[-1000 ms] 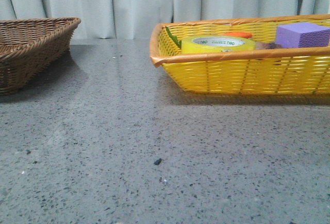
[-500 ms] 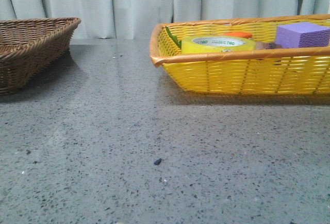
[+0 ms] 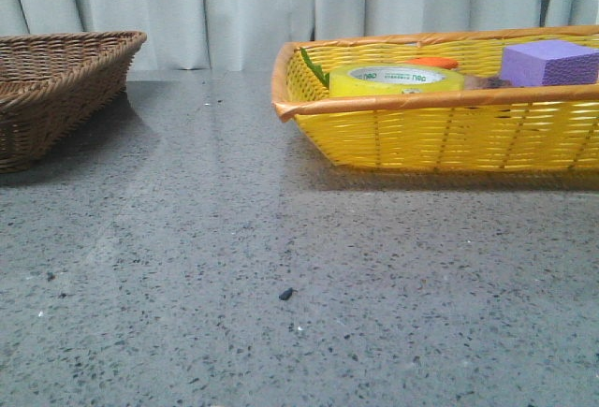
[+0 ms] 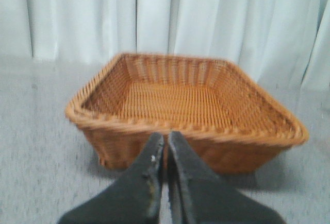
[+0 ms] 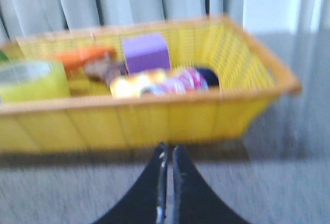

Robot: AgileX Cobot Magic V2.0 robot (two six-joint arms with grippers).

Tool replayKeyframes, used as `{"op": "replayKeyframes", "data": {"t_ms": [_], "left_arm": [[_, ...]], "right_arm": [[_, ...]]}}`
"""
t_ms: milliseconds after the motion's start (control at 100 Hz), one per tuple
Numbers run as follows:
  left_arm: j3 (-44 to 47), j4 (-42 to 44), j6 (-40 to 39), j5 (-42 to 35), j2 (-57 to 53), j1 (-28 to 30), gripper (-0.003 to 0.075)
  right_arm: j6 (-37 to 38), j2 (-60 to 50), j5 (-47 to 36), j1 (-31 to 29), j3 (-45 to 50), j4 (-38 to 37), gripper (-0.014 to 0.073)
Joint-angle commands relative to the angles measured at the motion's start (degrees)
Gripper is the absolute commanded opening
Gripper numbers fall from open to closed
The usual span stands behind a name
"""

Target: Transfer tape with both arms

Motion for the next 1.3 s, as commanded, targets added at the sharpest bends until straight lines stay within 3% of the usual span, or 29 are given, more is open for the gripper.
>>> {"op": "replayKeyframes", "data": {"t_ms": [0,160,480,870,1120,1290], "left_arm": [[0.6,0.2,-0.4,-8.2,-1.7,0.2,-0.0020],[-0.3,0.2,-0.4,-9.7,-1.7,0.2,-0.0021],[-10.0,2.3,-0.4,-5.3,4.9,0.2,-0.0021],[-22.9,2.9,-0.4,-5.6,21.2,0.2,-0.0021],[-23.6,2.5,-0.4,-14.1,26.9,0.2,-0.0021],[-23.7,2.5,-0.4,-14.3,27.8,0.2,-0.0021]], "right_arm": [[0.0,-1.1,-11.9,-0.4,1.2,-0.2,-0.0074],[0.0,-1.1,-15.5,-0.4,0.5,-0.3,-0.0074],[0.0,1.9,-3.8,-0.4,-8.8,-0.9,-0.0074],[0.0,22.5,16.2,-0.4,-29.7,-0.8,-0.0074],[0.0,31.9,12.7,-0.2,-34.5,3.0,-0.0074],[0.0,37.3,18.4,-0.1,-39.9,3.9,-0.0074]]}}
